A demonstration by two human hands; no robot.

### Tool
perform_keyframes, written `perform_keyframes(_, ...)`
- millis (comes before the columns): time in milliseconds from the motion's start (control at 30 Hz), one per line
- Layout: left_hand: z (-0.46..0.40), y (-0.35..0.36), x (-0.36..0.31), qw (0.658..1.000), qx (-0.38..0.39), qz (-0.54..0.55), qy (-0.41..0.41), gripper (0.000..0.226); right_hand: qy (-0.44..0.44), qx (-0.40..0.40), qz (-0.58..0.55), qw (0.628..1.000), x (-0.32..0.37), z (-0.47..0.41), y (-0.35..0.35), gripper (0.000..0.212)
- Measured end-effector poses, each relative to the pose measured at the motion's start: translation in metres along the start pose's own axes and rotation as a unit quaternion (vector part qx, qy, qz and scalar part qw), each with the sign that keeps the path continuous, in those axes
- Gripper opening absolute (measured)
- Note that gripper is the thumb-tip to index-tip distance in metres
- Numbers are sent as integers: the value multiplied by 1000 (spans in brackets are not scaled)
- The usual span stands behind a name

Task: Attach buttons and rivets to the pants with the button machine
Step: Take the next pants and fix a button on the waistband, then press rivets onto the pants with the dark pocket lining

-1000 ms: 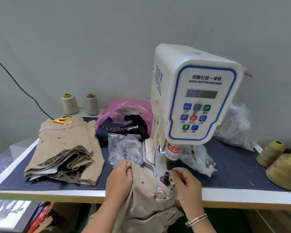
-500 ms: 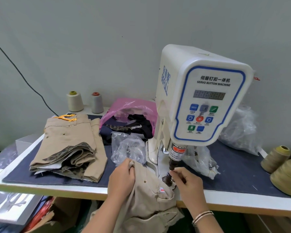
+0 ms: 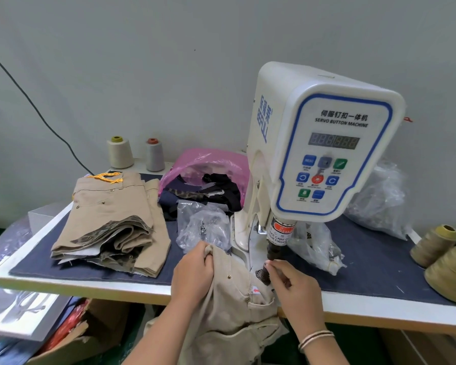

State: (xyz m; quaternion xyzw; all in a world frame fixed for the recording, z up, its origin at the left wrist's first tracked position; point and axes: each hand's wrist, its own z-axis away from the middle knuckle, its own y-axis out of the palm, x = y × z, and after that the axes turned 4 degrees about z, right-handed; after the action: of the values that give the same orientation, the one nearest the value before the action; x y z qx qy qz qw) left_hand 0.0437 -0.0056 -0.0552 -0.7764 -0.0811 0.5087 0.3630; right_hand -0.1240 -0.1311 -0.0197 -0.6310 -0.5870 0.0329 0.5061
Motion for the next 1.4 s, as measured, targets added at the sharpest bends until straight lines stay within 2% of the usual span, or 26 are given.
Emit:
perform_keyframes(67,0,0,0,1000,-1,-1,-3,20,-6,-5,19,1000,3,4,-2,14)
perform_keyframes(167,0,0,-1,1000,1,3,-8,21,37,-21,-12,999,4,18,-3,22)
perform_keyframes(233,0,0,-1,1000,1,3,-10,21,24,-34,-55,998,14,28,-1,15)
perform_keyframes(400,-1,0,-2,1000,16,6,-21,18,-80,41,-137,986,80,1,27,14)
perform_keyframes(567,3,-5,-2,999,26,36,-22,17,-61,74,-157,983,127,-83,88,20)
perform_keyframes(633,3,-6,-2,998,28,54,-36,7,-14,97,-141,985,133,-121,114,24)
perform_keyframes(700,2,-6,-3,998,28,56,-27,8,49,110,-96,988,128,-156,136,30)
perform_keyframes(800,2,-5,-4,998,25,53,-13,17,141,91,34,985,102,-192,156,35)
perform_keyframes(900,1,-5,-4,998,23,63,-18,20,205,113,169,957,73,-200,164,35)
perform_keyframes(1000,1,-6,-5,997,26,68,-13,18,211,145,222,941,64,-196,171,34)
perform_keyframes(1100,2,-5,-4,997,20,69,0,18,176,125,265,940,67,-193,174,32)
perform_keyframes(1233,2,-4,-2,998,10,69,3,17,121,106,251,954,80,-190,173,28)
perform_keyframes(1400,2,-4,-3,998,12,64,2,15,169,189,140,957,88,-199,156,27)
